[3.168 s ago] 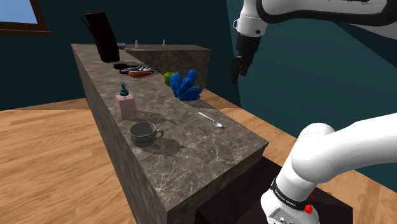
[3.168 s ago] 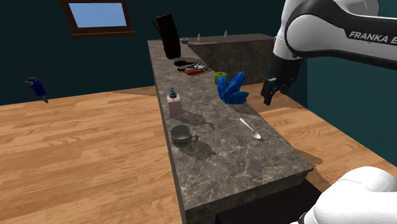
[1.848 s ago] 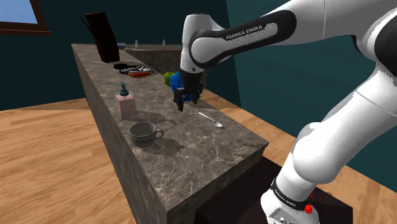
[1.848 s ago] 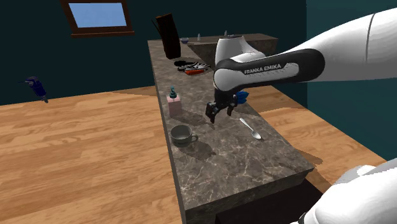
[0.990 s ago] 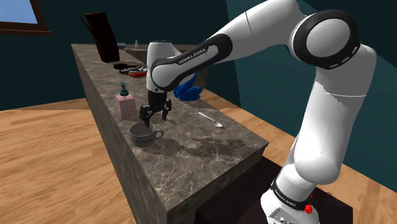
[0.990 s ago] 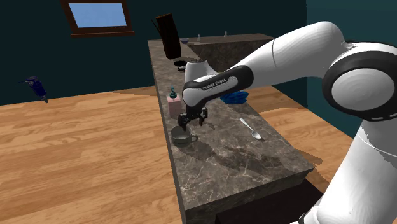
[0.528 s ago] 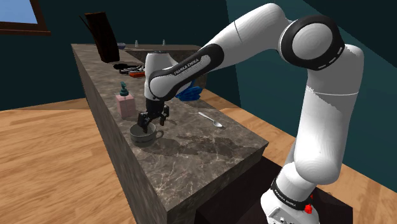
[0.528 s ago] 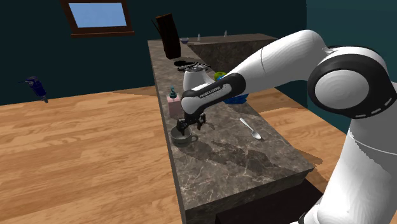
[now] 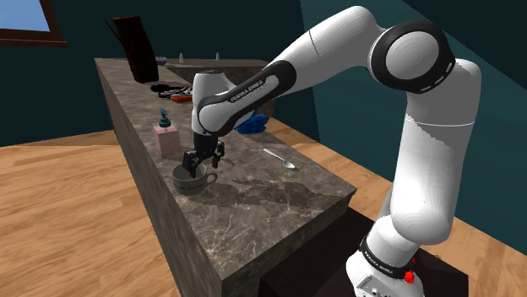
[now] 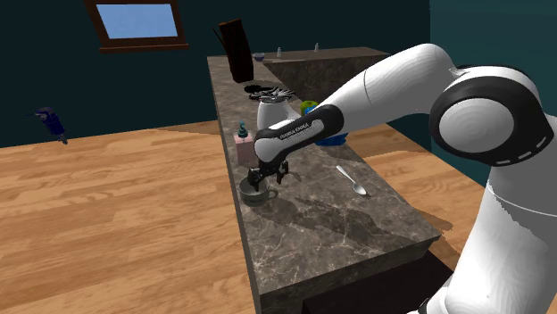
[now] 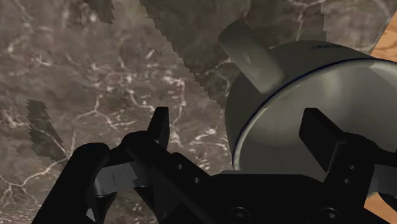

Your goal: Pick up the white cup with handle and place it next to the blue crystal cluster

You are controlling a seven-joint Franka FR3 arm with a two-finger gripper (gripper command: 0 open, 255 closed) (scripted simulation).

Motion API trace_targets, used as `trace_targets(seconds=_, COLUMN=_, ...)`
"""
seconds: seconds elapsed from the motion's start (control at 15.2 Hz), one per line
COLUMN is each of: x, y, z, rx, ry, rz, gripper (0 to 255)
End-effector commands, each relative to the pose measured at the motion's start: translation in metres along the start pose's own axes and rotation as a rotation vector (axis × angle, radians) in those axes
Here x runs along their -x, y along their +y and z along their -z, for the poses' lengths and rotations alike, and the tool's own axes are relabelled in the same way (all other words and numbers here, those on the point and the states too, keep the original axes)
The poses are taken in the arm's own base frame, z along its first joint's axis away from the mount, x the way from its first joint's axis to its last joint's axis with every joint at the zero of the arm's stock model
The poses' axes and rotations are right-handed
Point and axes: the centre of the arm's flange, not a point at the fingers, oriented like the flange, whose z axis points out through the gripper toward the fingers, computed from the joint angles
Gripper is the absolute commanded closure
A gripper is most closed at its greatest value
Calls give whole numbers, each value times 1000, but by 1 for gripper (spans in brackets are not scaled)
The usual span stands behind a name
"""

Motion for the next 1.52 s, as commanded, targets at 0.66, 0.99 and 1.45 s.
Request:
trace_targets(seconds=0.66, x=0, y=0, z=5, rx=0, ry=0, rz=0, gripper=255)
trace_targets(seconds=0.99, x=-2, y=-2, z=32, rx=0, ry=0, rz=0, gripper=255)
trace_targets(seconds=1.45, x=-4, y=-4, z=68, rx=0, ry=0, rz=0, gripper=255)
